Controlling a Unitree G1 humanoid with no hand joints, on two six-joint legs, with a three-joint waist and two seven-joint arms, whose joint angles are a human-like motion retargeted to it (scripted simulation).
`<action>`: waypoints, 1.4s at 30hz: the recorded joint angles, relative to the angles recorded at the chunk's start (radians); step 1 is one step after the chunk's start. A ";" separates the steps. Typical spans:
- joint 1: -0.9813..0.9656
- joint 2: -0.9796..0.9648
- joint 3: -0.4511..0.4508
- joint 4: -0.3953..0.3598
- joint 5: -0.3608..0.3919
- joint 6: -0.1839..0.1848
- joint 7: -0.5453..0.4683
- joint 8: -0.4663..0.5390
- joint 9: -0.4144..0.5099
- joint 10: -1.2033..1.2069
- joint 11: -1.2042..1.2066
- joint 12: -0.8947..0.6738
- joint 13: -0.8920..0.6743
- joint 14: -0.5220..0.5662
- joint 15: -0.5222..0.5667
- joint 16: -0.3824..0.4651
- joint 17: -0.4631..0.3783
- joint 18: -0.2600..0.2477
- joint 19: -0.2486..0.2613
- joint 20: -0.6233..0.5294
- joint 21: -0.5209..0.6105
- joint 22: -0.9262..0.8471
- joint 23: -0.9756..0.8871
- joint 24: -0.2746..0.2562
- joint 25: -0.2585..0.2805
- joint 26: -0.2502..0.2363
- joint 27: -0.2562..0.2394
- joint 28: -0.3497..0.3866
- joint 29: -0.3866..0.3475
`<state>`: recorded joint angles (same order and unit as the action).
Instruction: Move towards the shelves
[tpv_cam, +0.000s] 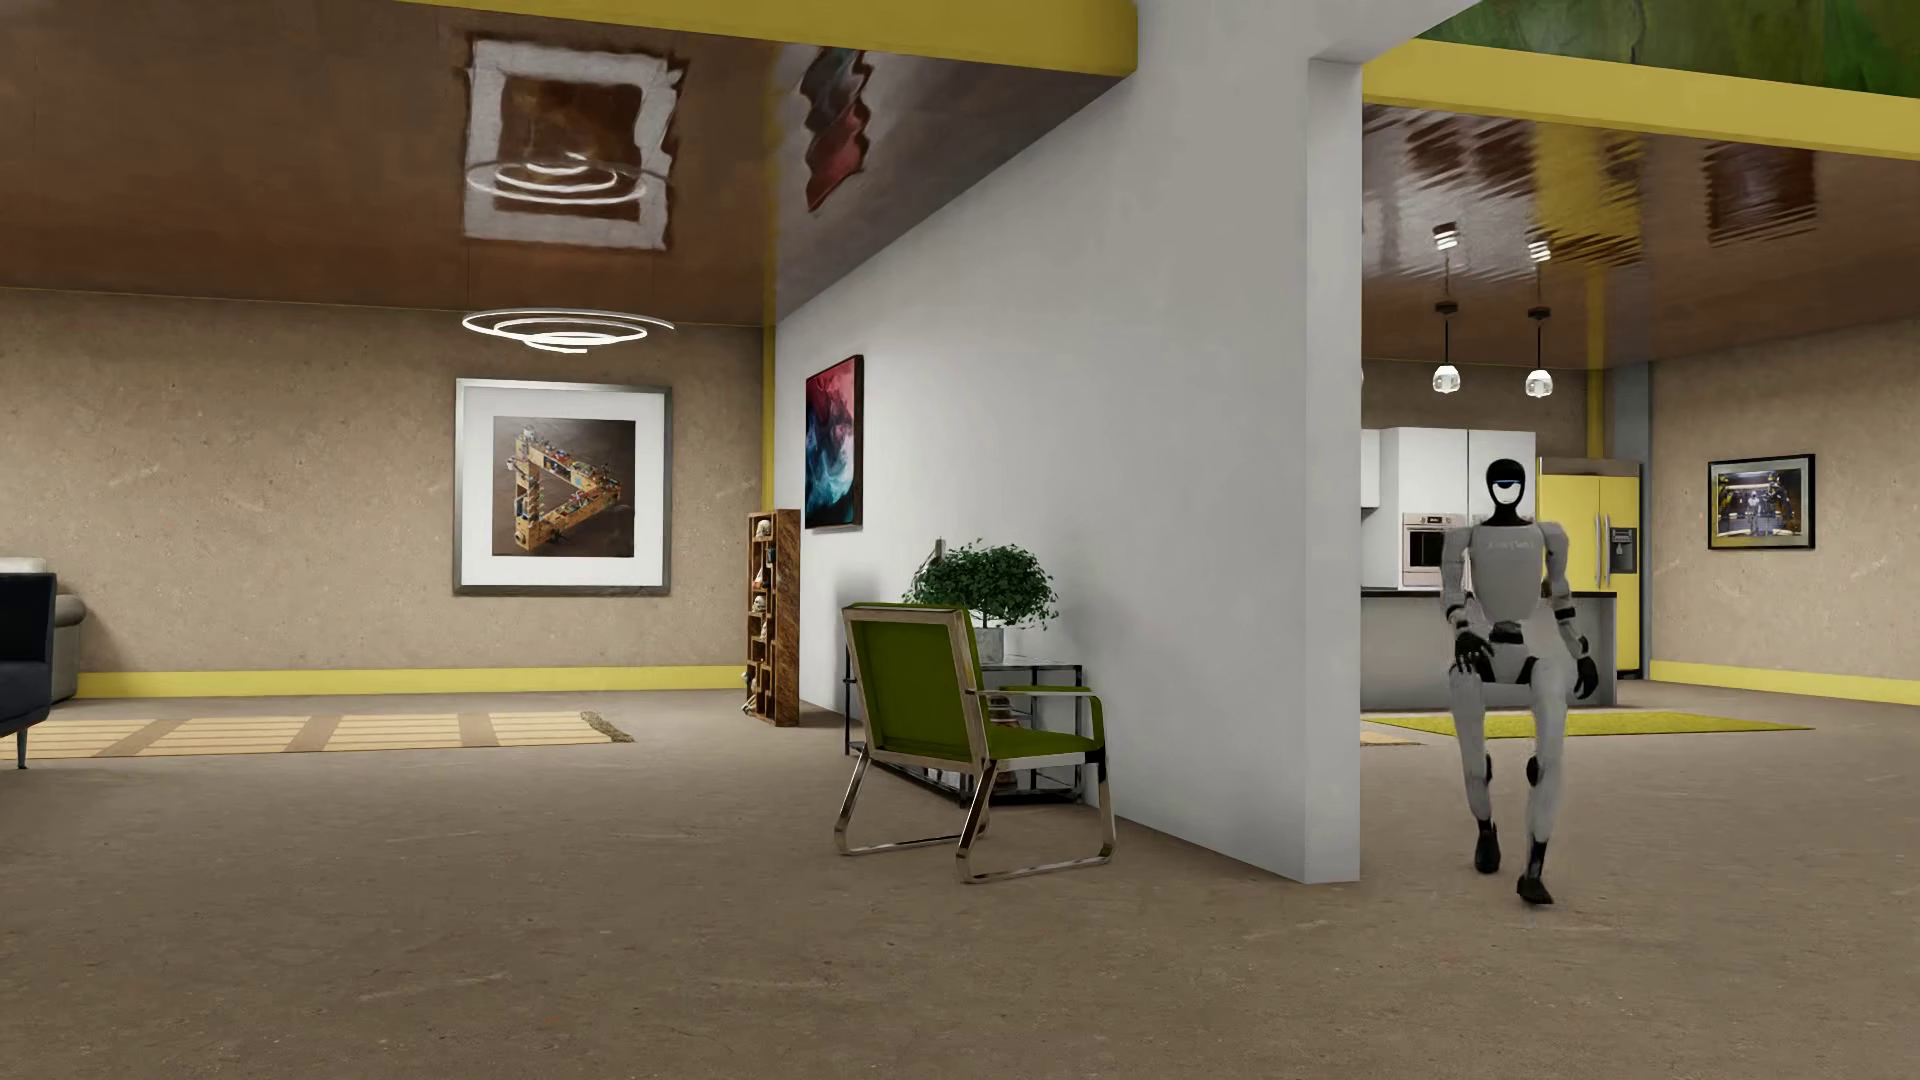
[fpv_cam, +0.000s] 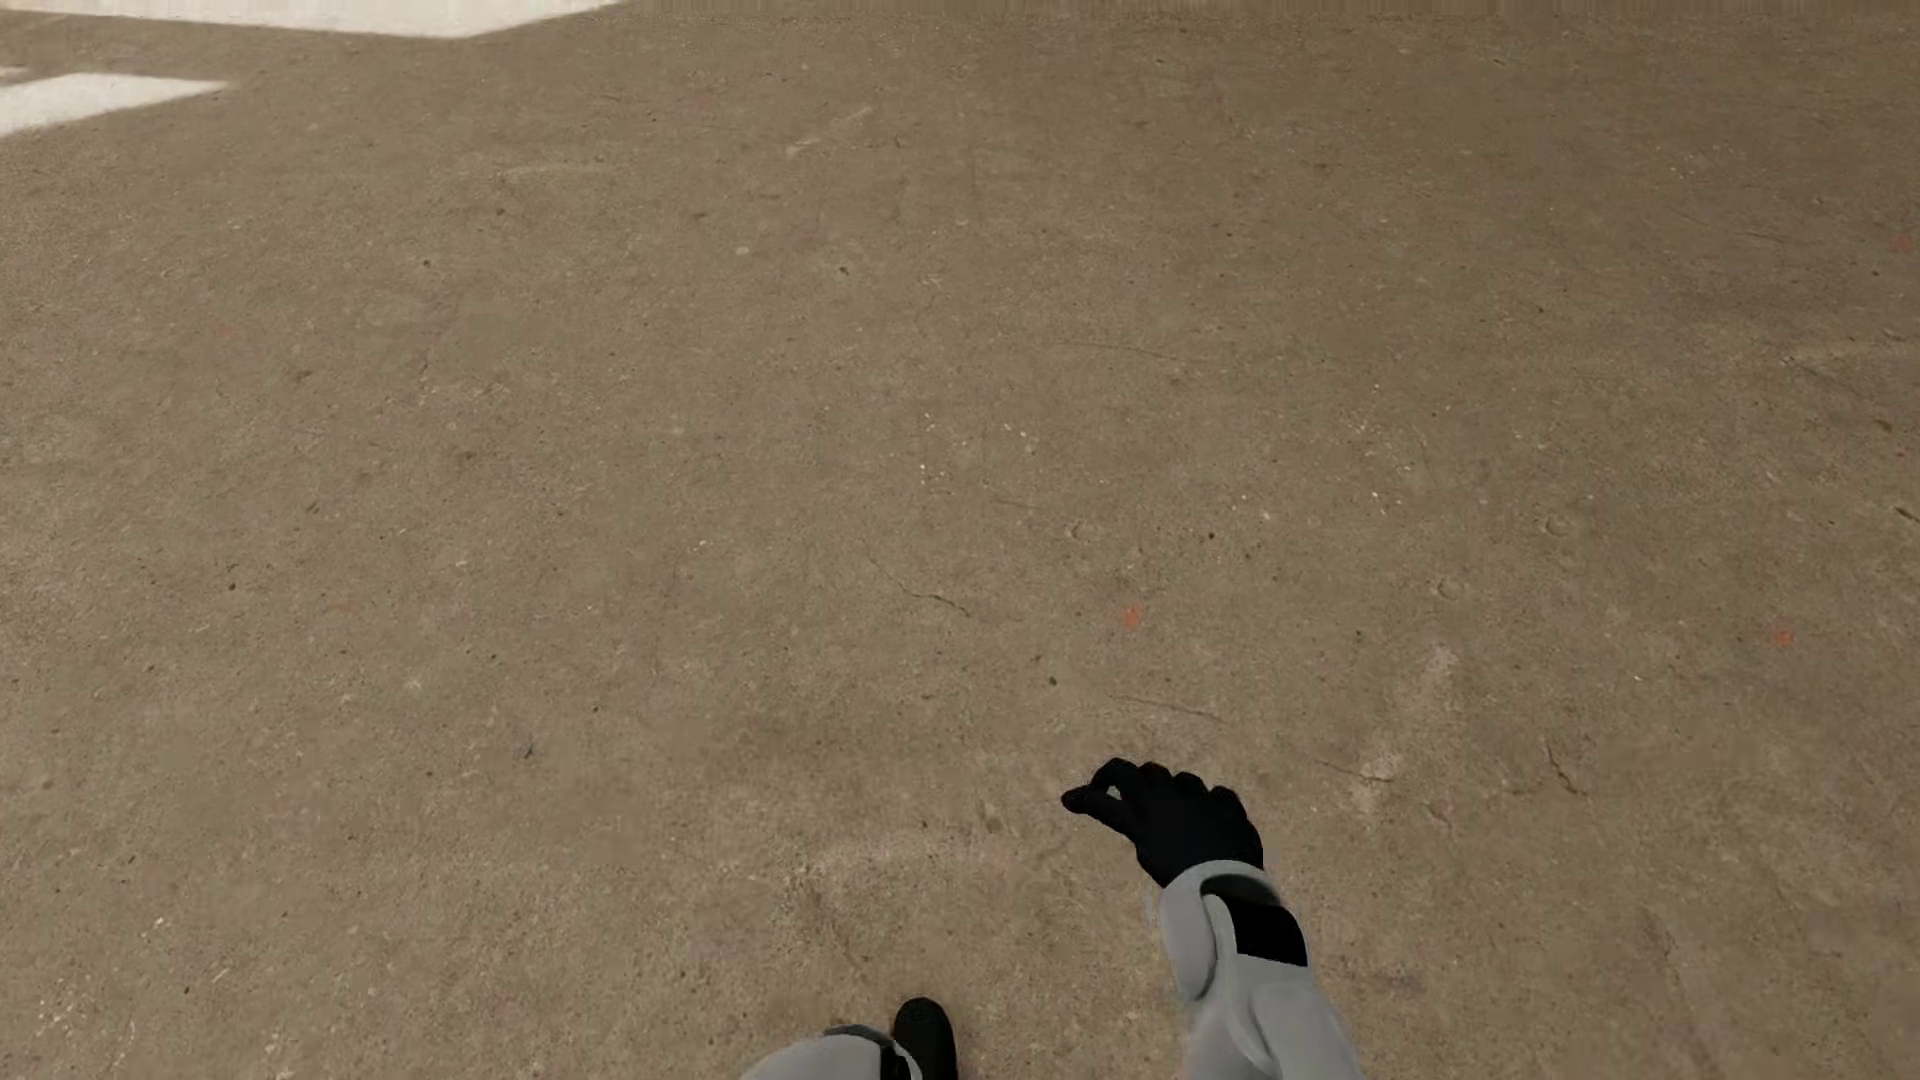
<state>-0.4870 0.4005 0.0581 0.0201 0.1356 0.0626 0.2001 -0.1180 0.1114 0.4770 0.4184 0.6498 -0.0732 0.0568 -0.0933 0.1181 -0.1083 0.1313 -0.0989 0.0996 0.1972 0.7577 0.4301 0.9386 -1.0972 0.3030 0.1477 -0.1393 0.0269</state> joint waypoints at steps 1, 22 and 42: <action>-0.002 -0.039 0.007 0.005 -0.027 -0.017 0.015 -0.009 0.000 0.099 0.157 -0.013 0.031 -0.066 0.081 -0.033 0.002 0.035 0.065 0.038 -0.004 -0.023 0.078 -0.022 0.002 -0.009 0.044 0.035 0.009; 0.699 -0.841 -0.178 0.084 -0.189 -0.059 0.030 -0.244 0.050 0.449 0.130 -0.732 0.302 -0.073 0.112 -0.006 0.050 -0.138 -0.088 -0.191 -0.632 -0.128 0.205 -0.033 0.088 -0.149 0.297 0.182 -0.066; 0.023 -0.142 0.020 0.029 -0.129 -0.040 -0.007 -0.065 0.037 0.185 0.471 -0.158 -0.179 -0.133 0.142 -0.173 -0.093 -0.027 0.182 0.238 -0.003 -0.106 -0.175 -0.136 -0.211 -0.024 0.125 0.169 0.019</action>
<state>-0.4638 0.2587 0.0777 0.0493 0.0070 0.0230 0.1928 -0.1830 0.1485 0.6616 0.8894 0.4922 -0.2517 -0.0762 0.0482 -0.0550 -0.2014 0.1048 0.0835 0.3380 0.1944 0.6521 0.2546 0.8027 -1.3084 0.2794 0.2731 0.0301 0.0459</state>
